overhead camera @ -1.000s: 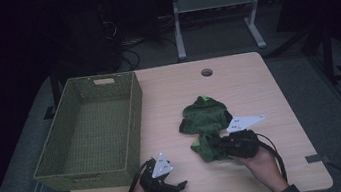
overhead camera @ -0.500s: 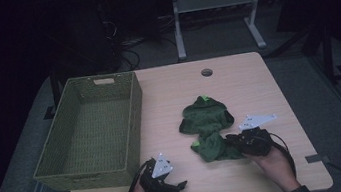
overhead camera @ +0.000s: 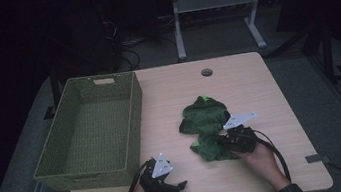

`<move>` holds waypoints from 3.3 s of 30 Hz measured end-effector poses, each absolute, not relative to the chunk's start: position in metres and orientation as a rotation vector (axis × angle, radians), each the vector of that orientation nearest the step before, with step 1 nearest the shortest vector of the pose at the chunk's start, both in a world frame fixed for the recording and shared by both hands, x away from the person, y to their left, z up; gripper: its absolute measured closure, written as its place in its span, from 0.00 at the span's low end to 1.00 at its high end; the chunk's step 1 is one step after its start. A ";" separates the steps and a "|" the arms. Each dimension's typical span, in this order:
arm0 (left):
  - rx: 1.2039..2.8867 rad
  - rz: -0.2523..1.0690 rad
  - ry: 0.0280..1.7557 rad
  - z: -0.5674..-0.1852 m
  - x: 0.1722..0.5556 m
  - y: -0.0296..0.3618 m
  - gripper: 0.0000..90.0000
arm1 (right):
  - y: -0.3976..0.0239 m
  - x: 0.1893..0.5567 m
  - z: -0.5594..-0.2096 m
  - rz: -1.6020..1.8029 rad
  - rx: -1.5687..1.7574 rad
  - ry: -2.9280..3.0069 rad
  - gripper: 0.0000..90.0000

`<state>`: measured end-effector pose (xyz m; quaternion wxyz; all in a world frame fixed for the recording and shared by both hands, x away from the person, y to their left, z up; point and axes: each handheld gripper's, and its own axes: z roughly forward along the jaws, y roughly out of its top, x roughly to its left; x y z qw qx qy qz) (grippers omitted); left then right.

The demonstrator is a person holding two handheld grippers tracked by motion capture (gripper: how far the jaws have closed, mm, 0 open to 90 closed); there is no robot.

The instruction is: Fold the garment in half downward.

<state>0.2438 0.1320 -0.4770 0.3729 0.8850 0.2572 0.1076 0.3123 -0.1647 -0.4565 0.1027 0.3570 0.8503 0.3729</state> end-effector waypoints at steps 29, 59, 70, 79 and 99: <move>2.265 0.276 0.655 -0.477 0.244 0.132 0.14 | -0.248 0.279 -0.444 1.145 1.143 2.408 0.68; 2.269 0.274 0.655 -0.477 0.244 0.132 0.14 | -0.272 0.254 -0.466 1.178 1.204 2.492 0.90; 2.268 0.274 0.655 -0.477 0.244 0.132 0.14 | -0.281 0.252 -0.458 1.152 1.182 2.472 0.95; 2.269 0.274 0.655 -0.477 0.244 0.132 0.14 | -0.284 0.249 -0.441 1.185 1.115 2.421 0.95; 2.264 0.277 0.657 -0.477 0.244 0.131 0.14 | -0.222 0.273 -0.401 1.316 0.808 2.477 0.95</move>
